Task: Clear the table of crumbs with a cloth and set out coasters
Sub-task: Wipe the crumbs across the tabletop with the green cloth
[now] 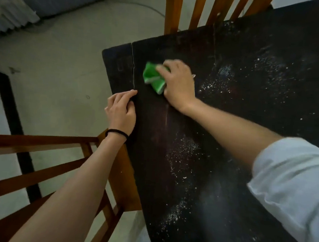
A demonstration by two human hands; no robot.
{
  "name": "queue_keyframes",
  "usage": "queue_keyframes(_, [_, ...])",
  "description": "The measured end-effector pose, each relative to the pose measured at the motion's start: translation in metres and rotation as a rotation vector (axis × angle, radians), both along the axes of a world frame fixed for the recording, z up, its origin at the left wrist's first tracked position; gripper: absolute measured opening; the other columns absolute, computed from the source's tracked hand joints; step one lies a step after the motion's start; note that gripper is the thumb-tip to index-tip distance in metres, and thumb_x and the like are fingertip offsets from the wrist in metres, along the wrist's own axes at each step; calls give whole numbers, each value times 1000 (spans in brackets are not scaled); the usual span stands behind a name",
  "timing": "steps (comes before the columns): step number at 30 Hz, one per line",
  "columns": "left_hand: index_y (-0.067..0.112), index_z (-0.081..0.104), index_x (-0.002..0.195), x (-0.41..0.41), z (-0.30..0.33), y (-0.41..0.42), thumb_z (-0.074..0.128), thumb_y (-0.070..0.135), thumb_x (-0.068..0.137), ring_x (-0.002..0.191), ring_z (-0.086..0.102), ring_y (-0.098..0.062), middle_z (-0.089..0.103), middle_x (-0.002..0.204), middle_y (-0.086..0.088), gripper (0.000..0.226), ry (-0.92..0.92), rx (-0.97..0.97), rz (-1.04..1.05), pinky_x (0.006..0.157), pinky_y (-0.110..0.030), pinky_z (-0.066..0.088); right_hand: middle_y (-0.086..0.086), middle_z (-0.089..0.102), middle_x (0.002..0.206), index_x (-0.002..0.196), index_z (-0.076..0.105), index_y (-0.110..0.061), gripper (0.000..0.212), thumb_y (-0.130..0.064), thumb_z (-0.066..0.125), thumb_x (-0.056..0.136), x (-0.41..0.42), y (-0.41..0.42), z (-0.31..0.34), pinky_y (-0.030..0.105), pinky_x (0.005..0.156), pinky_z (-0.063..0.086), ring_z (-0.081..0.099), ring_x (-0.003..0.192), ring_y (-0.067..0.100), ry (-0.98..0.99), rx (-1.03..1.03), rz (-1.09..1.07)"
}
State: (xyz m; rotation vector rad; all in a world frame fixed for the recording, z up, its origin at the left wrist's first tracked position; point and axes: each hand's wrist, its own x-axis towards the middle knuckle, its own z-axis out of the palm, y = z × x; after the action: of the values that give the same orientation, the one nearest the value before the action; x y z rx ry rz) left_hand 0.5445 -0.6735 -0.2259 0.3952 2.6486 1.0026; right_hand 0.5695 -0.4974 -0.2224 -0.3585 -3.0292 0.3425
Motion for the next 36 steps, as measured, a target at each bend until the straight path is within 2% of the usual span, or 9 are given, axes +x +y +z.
queue_keyframes(3, [17,60,120,-7,9,7,40,9,95,125,39,-22,59,122,-5,33,-102,66,115,108,-43,29,15,63,106,104,64,-13,39,-21,47,70,92,-26,3,38,85,41,58,97,36,-4,-111,263])
queue_keyframes(6, [20,58,123,-7,16,21,45,16,94,127,38,-24,54,128,-4,33,-33,-102,95,107,-41,29,9,63,105,106,64,-17,38,-21,48,72,156,-23,20,35,80,39,56,97,28,-57,-195,350])
queue_keyframes(10, [28,42,138,5,18,60,47,28,93,140,21,-20,35,148,1,46,12,-223,-123,113,-43,14,21,59,110,116,60,-14,43,-13,56,73,91,56,20,43,76,44,55,96,40,170,-6,-46])
queue_keyframes(15, [37,23,145,17,0,72,41,41,95,146,-7,-15,7,158,9,54,-21,-365,-243,116,-45,-8,15,42,129,131,47,-22,55,-7,49,79,18,144,12,44,93,34,39,117,36,-13,68,-553])
queue_keyframes(19, [36,30,142,20,-1,80,40,38,95,146,-5,-16,11,157,8,48,-11,-343,-188,115,-47,-9,14,44,127,130,49,-24,59,-8,57,74,50,110,2,42,89,36,41,114,36,-79,-16,-311])
queue_keyframes(24, [35,33,141,22,1,83,43,36,95,146,-4,-18,14,157,6,47,-16,-368,-155,115,-50,-7,13,58,100,110,65,-19,49,-11,62,62,148,45,14,36,69,39,55,87,33,-87,-191,171])
queue_keyframes(27, [32,33,141,26,2,92,45,36,94,146,-4,-21,14,157,3,48,1,-398,-140,115,-53,-6,17,58,103,114,65,-20,41,-23,52,75,124,89,24,40,74,41,54,91,37,33,-175,-52])
queue_keyframes(31, [30,36,139,28,4,99,45,35,94,146,-4,-21,14,157,3,46,-12,-379,-96,115,-53,-6,13,47,120,129,52,-26,52,-8,52,80,69,138,13,41,88,36,43,110,34,-36,-82,-359])
queue_keyframes(36, [27,44,134,24,12,107,44,31,95,146,2,-22,22,154,1,40,-39,-376,-37,116,-54,-1,14,59,102,110,65,-20,47,-14,59,63,155,66,8,38,70,42,53,89,33,-79,-247,107])
